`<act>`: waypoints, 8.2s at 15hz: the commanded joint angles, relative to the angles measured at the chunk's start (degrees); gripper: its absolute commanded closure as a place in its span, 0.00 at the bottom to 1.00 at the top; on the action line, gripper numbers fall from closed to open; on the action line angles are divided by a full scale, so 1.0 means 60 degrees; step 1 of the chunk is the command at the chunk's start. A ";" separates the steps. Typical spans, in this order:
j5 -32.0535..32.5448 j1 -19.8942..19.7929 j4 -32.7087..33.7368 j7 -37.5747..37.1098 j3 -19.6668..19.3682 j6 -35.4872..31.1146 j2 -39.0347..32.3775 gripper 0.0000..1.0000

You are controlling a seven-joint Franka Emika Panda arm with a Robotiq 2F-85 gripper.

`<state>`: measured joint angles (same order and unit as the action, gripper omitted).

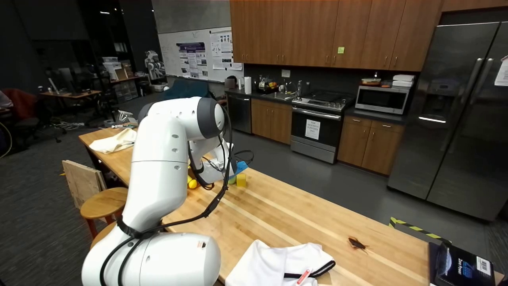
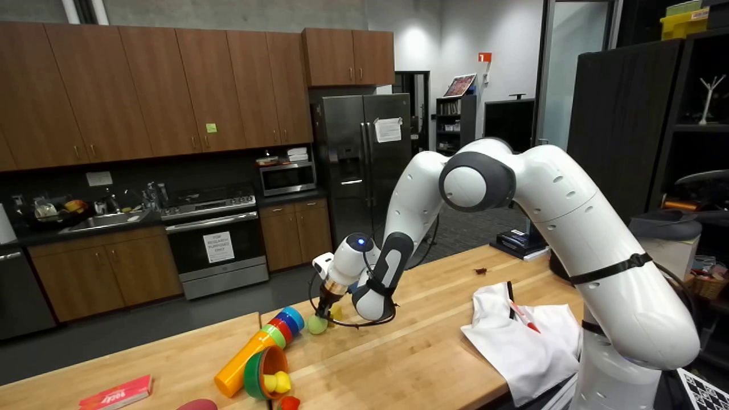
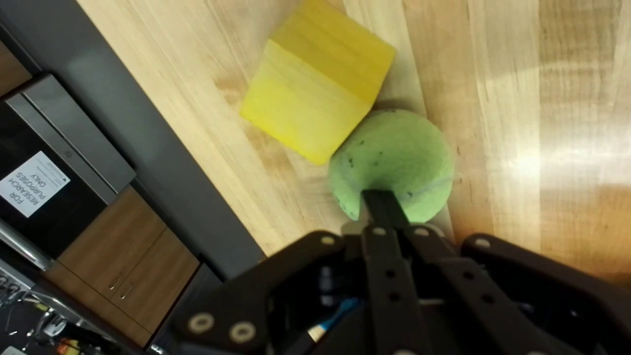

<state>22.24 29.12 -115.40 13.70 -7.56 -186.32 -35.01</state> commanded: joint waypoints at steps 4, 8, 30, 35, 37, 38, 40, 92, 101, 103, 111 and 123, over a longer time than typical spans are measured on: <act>-0.0087 0.0250 -0.1326 -0.0385 -0.0462 0.1464 0.1011 1.00; 0.0159 -0.0466 -0.3079 -0.0726 -0.0155 0.2946 0.2085 1.00; -0.0507 -0.2891 -0.2947 0.0104 0.2294 0.4897 0.1989 0.02; -0.1723 -0.3547 -0.2025 0.1642 0.3829 0.4677 0.1087 0.00; -0.1888 -0.3655 -0.1721 0.2083 0.4128 0.4598 0.0845 0.00; -0.1730 -0.3565 -0.1651 0.2082 0.4068 0.4390 0.0794 0.00; -0.1388 -0.3416 -0.1591 0.2046 0.3882 0.3831 0.0750 0.00; 0.0401 -0.3924 -0.3984 -0.0303 -0.0248 0.2845 0.2435 0.58; -0.3015 -0.5033 -0.3555 0.0560 0.2784 0.4745 0.2170 0.58; -0.3046 -0.4748 -0.3402 0.0106 0.2731 0.4982 0.2134 0.58; -0.1916 -0.3509 -0.2935 -0.0673 0.2477 0.5642 0.2404 0.58; -0.2828 -0.3798 -0.2984 0.0599 0.3135 0.6653 0.3704 0.58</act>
<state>8.65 8.58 -131.47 14.20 10.56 -147.65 -16.08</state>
